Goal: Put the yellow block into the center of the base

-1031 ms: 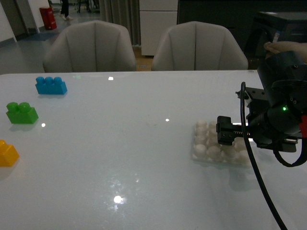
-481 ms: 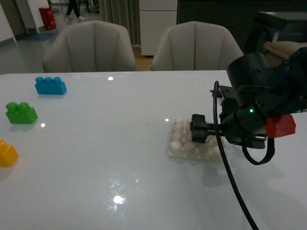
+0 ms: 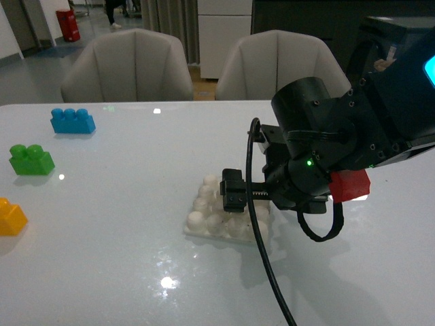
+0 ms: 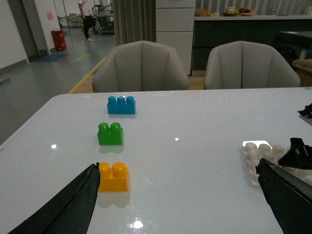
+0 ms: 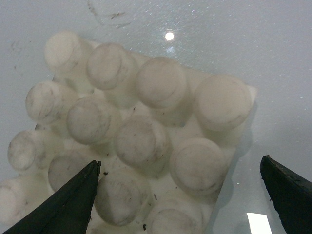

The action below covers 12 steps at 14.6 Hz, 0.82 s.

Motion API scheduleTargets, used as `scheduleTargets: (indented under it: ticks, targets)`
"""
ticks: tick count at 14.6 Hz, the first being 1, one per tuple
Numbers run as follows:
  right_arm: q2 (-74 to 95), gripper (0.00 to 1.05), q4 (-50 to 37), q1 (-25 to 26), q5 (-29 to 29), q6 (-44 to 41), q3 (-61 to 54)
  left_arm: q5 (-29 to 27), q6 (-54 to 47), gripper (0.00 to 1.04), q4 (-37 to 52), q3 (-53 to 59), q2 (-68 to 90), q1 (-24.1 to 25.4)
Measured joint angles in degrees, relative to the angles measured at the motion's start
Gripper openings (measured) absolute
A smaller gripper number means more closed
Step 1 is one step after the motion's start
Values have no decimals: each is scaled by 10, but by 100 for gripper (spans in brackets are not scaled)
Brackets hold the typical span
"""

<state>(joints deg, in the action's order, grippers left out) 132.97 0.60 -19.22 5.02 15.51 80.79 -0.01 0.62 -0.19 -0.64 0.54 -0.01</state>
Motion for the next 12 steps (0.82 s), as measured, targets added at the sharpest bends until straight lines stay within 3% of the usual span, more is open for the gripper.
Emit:
scheduleTargets:
  ticks: [5,6,7,8,12]
  targets:
    - [-67,98,-73,71,38,11,-82,0,0,98,0,0,0,0]
    - [-132,98,-108,99,64,15,-135,0,0,98,0,0,0,0]
    - [-327,98,-214,153,65,0,-299,0,0,98,0,0,0,0]
    - [-503,98,-204,217,84,-3,-396,0,0,98,0,0,0,0]
    - [-614,98,-172,258,101,-6,-446,0,0,98,0,0,0,0]
